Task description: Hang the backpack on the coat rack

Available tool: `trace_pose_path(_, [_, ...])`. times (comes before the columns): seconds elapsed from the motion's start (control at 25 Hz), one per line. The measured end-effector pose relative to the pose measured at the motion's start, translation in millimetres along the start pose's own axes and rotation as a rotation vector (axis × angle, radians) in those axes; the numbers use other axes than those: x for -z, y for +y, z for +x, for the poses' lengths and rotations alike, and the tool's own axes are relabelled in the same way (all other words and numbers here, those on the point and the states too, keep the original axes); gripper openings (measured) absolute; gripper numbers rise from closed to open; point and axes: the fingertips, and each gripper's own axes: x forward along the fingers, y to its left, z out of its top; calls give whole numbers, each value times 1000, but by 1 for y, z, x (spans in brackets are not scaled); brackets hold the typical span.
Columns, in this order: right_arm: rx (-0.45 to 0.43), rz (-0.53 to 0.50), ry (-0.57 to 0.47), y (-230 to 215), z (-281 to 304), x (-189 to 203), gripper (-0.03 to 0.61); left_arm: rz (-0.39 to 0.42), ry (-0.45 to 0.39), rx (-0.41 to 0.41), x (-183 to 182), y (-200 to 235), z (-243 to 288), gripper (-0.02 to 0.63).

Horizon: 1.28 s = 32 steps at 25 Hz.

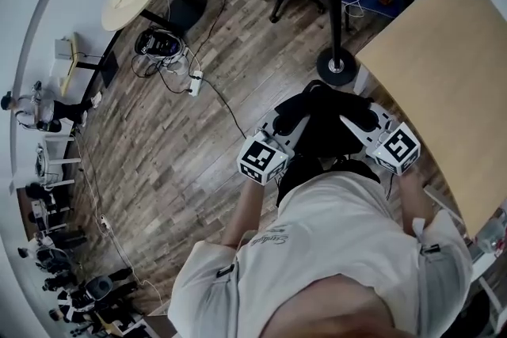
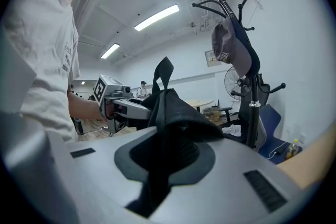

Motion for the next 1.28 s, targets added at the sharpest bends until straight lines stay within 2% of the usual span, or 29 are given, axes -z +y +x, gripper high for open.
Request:
trace_pose_path(0.24, [95, 44, 30, -26, 22, 0, 31, 14, 0, 108, -4, 35, 22, 43])
trace_pose_path(0.6, [260, 151, 33, -62, 59, -5, 32, 107, 12, 290, -15, 89, 49, 43])
trace_pose_path(0.88, [407, 168, 22, -79, 91, -17, 32, 145, 21, 438, -25, 131, 57, 43])
trace_pose_path(1.08, [465, 192, 10, -87, 109, -21, 32, 189, 24, 520, -30, 154, 62, 43])
trace_pose_path(1.28, [518, 210, -12, -95, 127, -22, 32, 207, 27, 561, -32, 173, 67, 43])
